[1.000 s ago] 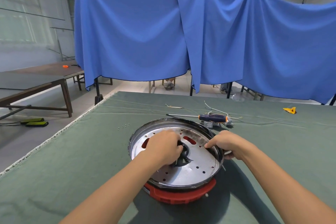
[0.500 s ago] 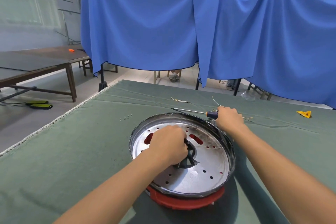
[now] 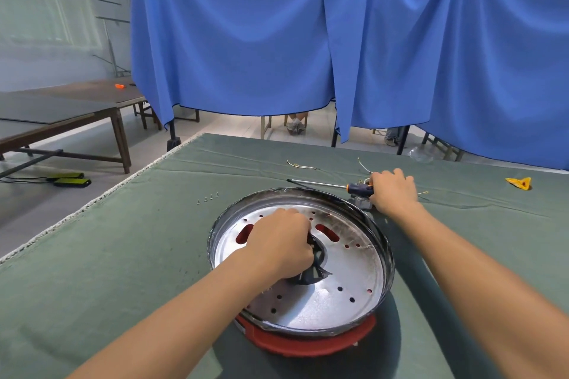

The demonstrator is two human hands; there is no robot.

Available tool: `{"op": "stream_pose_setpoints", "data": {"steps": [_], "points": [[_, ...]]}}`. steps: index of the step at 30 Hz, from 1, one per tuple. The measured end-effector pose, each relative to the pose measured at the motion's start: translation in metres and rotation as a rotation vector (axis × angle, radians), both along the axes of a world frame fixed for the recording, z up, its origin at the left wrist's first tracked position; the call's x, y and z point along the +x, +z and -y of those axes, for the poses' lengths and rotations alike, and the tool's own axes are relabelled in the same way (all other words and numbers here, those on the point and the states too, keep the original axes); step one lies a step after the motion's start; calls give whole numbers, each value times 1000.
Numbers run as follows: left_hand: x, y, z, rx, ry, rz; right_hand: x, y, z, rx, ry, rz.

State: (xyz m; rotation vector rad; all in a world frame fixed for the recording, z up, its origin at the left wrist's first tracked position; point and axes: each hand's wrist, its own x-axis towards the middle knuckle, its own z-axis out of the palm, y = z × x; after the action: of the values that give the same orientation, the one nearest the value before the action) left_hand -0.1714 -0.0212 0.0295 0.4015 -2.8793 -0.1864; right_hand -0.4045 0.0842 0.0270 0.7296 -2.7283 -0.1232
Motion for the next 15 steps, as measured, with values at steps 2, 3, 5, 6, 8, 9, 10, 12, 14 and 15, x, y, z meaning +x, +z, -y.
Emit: {"op": "stream_pose_setpoints", "data": {"steps": [2, 3, 5, 6, 8, 9, 10, 12, 14, 15], "points": [[-2, 2, 2, 10, 15, 15, 4, 2, -2, -42, 21, 38], [-3, 3, 3, 14, 21, 20, 7, 4, -4, -86, 36, 54], [-5, 5, 4, 25, 27, 21, 18, 9, -6, -210, 66, 106], [-6, 5, 5, 31, 29, 14, 25, 13, -8, -267, 78, 137], [-8, 4, 5, 48, 27, -10, 38, 21, -12, -340, 90, 185], [-8, 4, 5, 72, 27, -28, 45, 27, -13, -372, 85, 206], [-7, 3, 5, 110, 30, -49, 51, 32, -14, -413, 71, 228], [-6, 4, 7, 216, 40, -88, 63, 44, -14, -531, 39, 300], [-4, 11, 9, 353, 45, -158, 75, 54, -12, -744, 42, 457], [-3, 18, 12, 409, 52, -220, 82, 58, -10, -880, 48, 576]]}}
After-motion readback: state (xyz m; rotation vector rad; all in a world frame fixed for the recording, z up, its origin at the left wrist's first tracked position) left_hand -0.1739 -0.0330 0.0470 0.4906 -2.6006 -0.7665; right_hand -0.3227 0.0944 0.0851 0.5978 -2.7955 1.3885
